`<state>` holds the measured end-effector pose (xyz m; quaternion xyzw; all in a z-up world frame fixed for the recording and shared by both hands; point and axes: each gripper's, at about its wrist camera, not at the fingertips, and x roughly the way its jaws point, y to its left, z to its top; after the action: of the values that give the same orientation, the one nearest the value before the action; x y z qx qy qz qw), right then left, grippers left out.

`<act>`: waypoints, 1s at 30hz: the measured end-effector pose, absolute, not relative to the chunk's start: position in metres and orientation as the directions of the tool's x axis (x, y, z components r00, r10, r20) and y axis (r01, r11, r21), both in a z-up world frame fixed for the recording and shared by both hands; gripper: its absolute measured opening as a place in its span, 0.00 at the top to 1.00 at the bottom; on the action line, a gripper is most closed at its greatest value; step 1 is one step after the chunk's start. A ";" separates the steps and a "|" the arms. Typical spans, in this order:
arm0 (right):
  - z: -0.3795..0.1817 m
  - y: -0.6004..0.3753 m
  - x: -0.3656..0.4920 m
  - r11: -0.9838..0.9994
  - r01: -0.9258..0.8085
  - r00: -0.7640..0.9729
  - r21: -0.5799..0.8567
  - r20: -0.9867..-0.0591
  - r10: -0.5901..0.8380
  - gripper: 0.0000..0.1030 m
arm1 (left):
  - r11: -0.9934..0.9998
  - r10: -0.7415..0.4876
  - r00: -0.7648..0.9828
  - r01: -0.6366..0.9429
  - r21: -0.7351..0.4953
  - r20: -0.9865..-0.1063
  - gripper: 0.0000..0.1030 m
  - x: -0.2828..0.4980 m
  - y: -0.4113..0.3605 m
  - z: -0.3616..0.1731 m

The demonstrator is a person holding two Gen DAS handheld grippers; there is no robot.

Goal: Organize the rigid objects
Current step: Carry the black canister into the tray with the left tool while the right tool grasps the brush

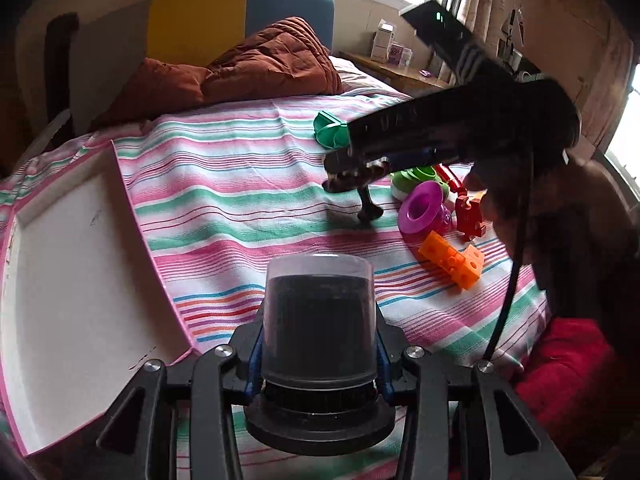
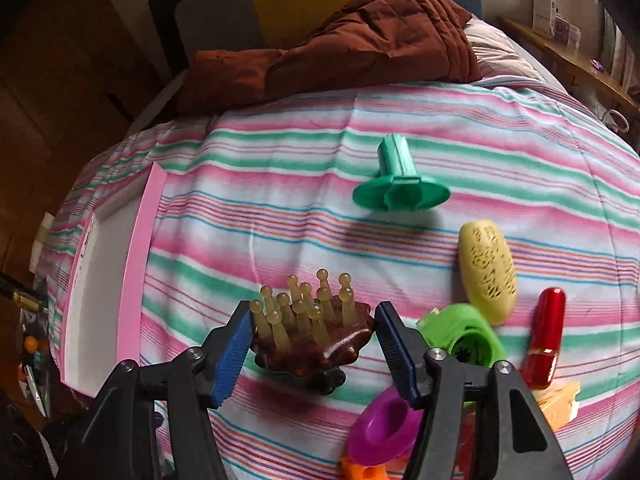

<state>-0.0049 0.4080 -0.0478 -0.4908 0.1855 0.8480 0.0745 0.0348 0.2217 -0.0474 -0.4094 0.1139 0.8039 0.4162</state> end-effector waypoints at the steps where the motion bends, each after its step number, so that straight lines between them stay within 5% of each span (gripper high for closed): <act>1: -0.053 0.404 -0.003 -0.920 -0.310 -0.507 0.242 -0.860 -0.055 0.40 | -0.634 0.581 -0.328 -0.756 -0.162 -0.745 0.58 0.035 0.216 -0.041; 10: -0.055 0.397 0.002 -0.929 -0.295 -0.534 0.222 -0.845 -0.032 0.39 | -0.788 0.522 -0.494 -0.591 -0.172 -0.695 0.58 -0.024 0.140 0.002; 19: -0.054 0.388 -0.003 -0.951 -0.270 -0.519 0.152 -0.854 0.011 0.39 | -0.915 0.351 -0.522 -0.369 -0.165 -0.778 0.58 -0.146 0.086 -0.024; 30: -0.056 0.386 -0.005 -0.960 -0.251 -0.516 0.127 -0.856 0.022 0.39 | -0.954 0.207 -0.532 -0.297 -0.048 -0.821 0.58 -0.225 0.088 -0.054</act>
<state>-0.0052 0.3863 -0.0564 -0.4856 0.1180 0.8626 0.0793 -0.2252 0.0882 -0.0540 -0.4617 0.0486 0.8739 0.1442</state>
